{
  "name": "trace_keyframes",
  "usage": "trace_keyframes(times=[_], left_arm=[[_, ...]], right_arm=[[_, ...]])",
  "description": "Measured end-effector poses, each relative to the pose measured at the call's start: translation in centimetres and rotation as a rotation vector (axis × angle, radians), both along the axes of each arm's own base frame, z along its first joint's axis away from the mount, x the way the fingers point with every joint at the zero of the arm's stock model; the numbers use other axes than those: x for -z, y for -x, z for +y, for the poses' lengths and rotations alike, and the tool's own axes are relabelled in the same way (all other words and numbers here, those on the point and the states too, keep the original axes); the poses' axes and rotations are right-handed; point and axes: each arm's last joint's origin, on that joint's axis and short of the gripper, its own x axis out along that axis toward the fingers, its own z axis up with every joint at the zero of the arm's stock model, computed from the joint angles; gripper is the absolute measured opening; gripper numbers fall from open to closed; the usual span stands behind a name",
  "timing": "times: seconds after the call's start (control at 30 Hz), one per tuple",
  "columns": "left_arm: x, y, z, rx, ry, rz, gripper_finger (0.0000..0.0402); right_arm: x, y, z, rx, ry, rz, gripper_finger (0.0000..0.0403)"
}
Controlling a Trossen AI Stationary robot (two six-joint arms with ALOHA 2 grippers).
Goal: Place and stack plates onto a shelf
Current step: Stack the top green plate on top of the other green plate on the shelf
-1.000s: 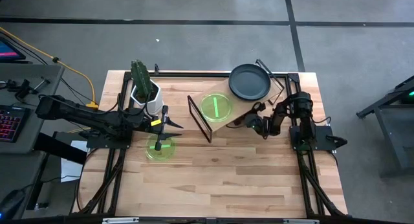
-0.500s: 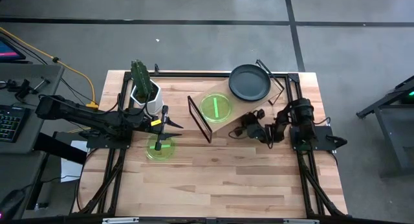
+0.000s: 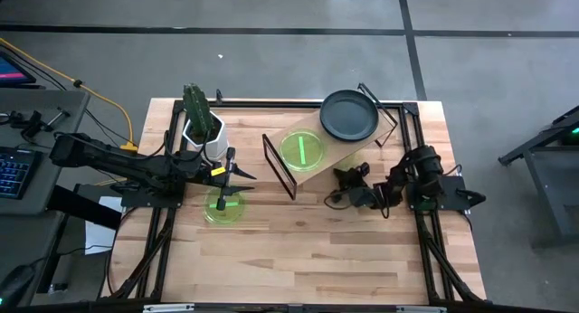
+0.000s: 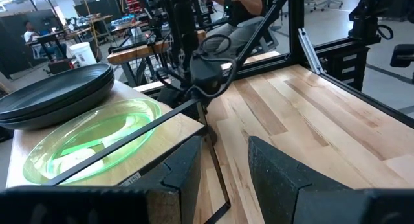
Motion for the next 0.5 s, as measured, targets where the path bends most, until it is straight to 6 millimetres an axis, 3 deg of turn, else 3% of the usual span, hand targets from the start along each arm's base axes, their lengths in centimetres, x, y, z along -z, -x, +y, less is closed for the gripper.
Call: trace_keyframes(times=[0.27,0.5], left_arm=[[0.0,0.0,0.0,0.000,0.000,0.000,0.0115],[0.0,0.0,0.0,0.000,0.000,0.000,0.0115]], right_arm=[[-0.6,0.1,2.3,-0.126,-0.059,-0.033,0.0000],[-1.5,1.1,4.9,-0.252,-0.215,-0.017,0.0000]])
